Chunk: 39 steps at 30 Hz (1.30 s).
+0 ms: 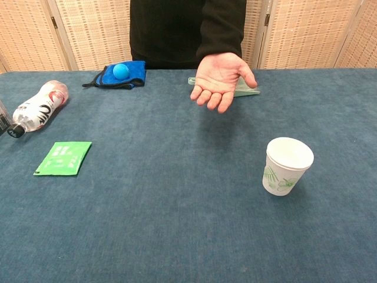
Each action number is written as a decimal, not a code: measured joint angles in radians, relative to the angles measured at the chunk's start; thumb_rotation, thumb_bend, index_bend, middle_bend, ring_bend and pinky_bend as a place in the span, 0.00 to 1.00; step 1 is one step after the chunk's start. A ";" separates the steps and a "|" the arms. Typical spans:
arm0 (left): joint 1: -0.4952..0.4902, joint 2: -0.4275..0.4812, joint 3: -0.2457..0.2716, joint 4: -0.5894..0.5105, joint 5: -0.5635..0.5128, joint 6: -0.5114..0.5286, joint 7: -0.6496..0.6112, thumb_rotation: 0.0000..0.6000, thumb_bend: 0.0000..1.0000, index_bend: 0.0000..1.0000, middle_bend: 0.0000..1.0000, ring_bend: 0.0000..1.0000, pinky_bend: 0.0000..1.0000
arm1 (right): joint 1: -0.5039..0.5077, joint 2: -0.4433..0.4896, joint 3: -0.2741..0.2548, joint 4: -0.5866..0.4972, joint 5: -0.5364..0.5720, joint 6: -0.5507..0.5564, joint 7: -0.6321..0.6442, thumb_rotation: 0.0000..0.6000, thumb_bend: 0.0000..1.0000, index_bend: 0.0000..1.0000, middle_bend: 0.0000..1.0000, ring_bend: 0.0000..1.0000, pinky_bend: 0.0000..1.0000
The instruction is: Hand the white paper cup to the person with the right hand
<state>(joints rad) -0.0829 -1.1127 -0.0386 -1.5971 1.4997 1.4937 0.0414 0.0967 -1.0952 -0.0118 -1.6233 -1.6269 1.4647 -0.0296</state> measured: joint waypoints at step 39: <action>0.016 0.060 -0.018 0.001 -0.044 -0.006 -0.171 1.00 0.32 0.09 0.00 0.01 0.25 | 0.456 -0.199 0.114 -0.104 0.288 -0.637 -0.126 1.00 0.22 0.03 0.14 0.09 0.16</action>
<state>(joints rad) -0.0668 -1.0527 -0.0565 -1.5965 1.4553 1.4876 -0.1299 0.5528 -1.2943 0.1023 -1.7272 -1.3391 0.8277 -0.1555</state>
